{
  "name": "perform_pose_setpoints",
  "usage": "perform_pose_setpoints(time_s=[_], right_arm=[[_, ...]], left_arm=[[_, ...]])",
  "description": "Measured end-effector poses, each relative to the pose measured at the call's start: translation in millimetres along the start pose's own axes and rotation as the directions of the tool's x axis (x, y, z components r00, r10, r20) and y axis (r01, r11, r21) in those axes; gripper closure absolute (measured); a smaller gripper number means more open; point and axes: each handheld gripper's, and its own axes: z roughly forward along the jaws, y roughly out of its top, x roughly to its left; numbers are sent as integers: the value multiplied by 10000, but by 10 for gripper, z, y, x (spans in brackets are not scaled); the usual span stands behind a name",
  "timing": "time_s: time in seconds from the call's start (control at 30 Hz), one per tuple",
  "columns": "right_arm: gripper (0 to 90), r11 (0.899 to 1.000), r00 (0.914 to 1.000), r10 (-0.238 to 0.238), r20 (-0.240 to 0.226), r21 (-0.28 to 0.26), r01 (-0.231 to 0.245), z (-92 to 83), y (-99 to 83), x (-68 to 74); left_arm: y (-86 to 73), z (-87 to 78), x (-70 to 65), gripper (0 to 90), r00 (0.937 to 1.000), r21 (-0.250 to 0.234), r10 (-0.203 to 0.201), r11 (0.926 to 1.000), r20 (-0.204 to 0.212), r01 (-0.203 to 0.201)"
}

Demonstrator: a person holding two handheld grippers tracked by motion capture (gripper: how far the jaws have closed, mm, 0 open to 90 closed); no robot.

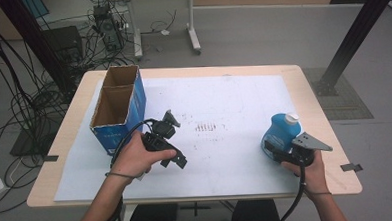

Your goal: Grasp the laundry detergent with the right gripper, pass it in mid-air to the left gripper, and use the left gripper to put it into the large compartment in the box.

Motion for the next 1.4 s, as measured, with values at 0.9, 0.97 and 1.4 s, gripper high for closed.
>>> perform_pose_setpoints(time_s=[0.9,0.97,1.4], right_arm=[[403,10000,10000,21,-23,-29,-21,2,0,-7],[403,10000,10000,32,-25,-27,-32,2,-1,-6],[404,9999,10000,65,3,-77,-65,-1,-8,-2]], left_arm=[[20,-51,-16,104,9993,-262,-343,9991,-160,339],[23,-60,-15,105,9993,-272,-336,9991,-171,332],[46,-78,9,104,9988,-237,-404,9989,-266,398]])
